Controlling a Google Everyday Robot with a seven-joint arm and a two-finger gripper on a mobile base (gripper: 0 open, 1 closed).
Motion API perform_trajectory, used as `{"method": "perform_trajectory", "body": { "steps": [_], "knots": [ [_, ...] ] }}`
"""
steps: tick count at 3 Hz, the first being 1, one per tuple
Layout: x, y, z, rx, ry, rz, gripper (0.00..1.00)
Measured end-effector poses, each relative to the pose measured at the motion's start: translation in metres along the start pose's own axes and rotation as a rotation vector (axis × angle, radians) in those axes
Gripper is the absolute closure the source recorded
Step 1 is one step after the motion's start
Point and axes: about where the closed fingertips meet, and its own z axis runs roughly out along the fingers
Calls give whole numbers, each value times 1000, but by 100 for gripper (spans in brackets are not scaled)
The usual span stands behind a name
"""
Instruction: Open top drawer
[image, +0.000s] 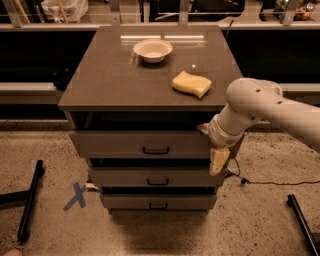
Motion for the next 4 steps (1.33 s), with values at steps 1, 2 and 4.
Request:
{"method": "perform_trajectory", "body": {
  "steps": [1,2,4],
  "knots": [
    [3,2,5,-4,-4,10,39],
    [3,7,-4,31,2,21,62],
    [0,5,-14,31,2,21,100]
  ]
}}
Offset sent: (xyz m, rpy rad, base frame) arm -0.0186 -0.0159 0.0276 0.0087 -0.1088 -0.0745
